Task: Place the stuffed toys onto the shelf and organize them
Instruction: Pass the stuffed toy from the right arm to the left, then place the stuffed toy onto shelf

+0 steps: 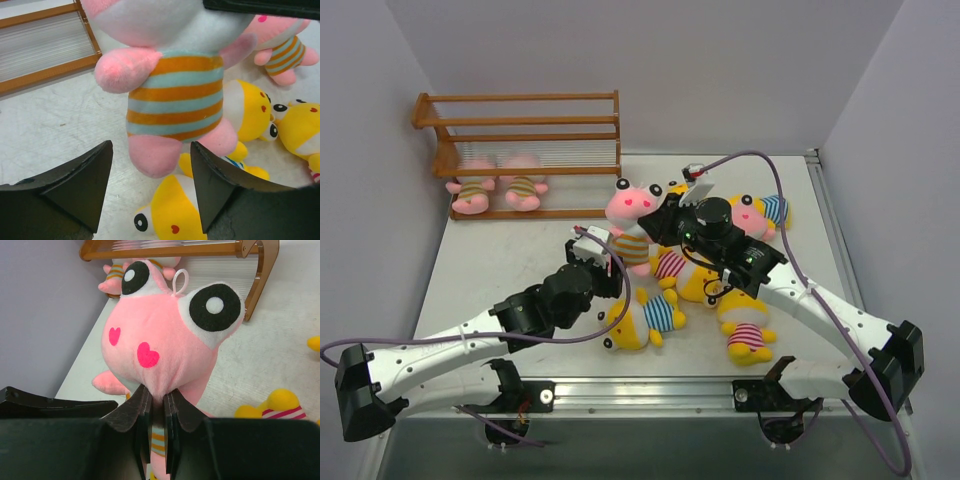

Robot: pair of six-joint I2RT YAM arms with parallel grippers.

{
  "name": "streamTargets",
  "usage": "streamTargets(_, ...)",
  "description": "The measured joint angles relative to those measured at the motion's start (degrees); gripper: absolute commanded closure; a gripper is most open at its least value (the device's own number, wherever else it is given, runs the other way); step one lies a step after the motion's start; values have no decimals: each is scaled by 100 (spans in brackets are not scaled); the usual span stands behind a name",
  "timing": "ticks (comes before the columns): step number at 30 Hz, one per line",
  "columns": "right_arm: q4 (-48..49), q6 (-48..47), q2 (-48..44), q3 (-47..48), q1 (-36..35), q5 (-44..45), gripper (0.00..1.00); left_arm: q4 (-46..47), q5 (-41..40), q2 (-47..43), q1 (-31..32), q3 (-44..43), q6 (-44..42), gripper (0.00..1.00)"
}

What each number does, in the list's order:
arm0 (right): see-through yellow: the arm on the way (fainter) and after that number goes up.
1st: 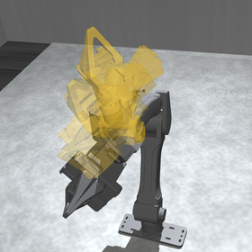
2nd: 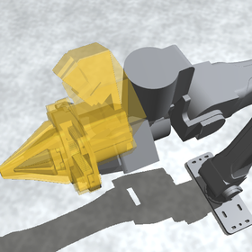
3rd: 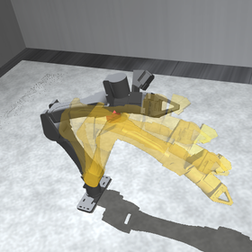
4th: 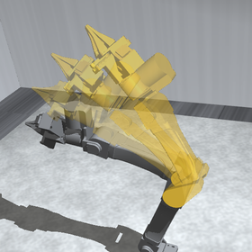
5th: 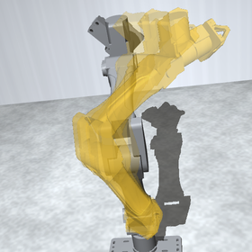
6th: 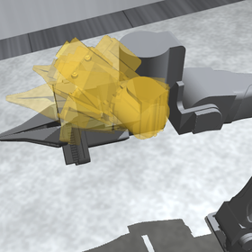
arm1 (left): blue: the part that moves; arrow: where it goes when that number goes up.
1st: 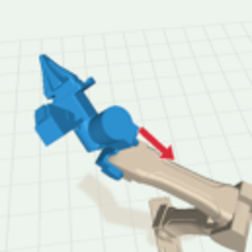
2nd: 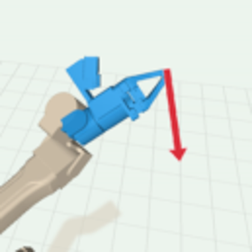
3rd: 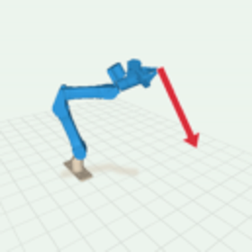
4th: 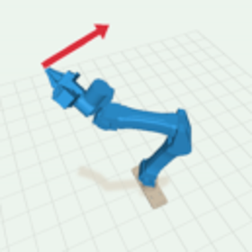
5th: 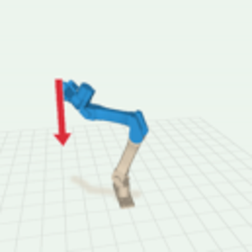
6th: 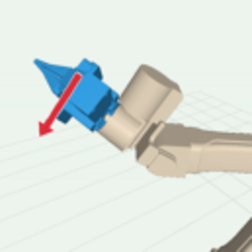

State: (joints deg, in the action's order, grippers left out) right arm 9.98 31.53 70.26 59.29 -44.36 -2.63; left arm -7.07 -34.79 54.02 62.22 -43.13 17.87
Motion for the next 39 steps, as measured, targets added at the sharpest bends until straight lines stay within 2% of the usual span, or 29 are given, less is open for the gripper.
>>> streamTargets(8,-2,15,2,11,-24,28,100,13,-120,350,0,-2,-66,32)
streamTargets(11,-2,13,4,11,-33,28,100,20,-120,422,0,-2,-63,40)
streamTargets(12,0,13,4,11,-33,28,100,35,-118,435,0,-2,-66,48)
streamTargets(15,7,15,20,13,-33,24,100,92,-116,470,0,-2,-83,62)
streamTargets(16,11,15,35,15,-33,22,100,101,-111,479,0,-2,-90,72)
streamTargets(18,11,17,70,15,-33,11,100,127,-103,490,0,-2,-96,84)
streamTargets(19,15,17,90,15,-33,7,98,131,-96,492,0,-2,-114,95)
streamTargets(21,15,17,101,15,-33,4,89,133,-81,492,-7,-2,-138,97)
streamTargets(22,20,13,101,15,-33,0,71,140,-68,490,-17,-2,-153,98)
streamTargets(24,48,7,101,15,-33,-15,52,149,15,463,-81,7,-155,98)
streamTargets(25,48,0,101,15,-31,-17,35,155,61,431,-131,22,-151,98)
streamTargets(29,-2,-151,85,15,-33,-9,9,162,341,175,-529,162,-26,98)
streamTargets(31,-109,-273,22,15,-33,46,0,151,579,42,-883,227,66,98)
streamTargets(39,-455,-874,-732,15,-33,621,0,-122,1766,-164,-2444,345,435,98)
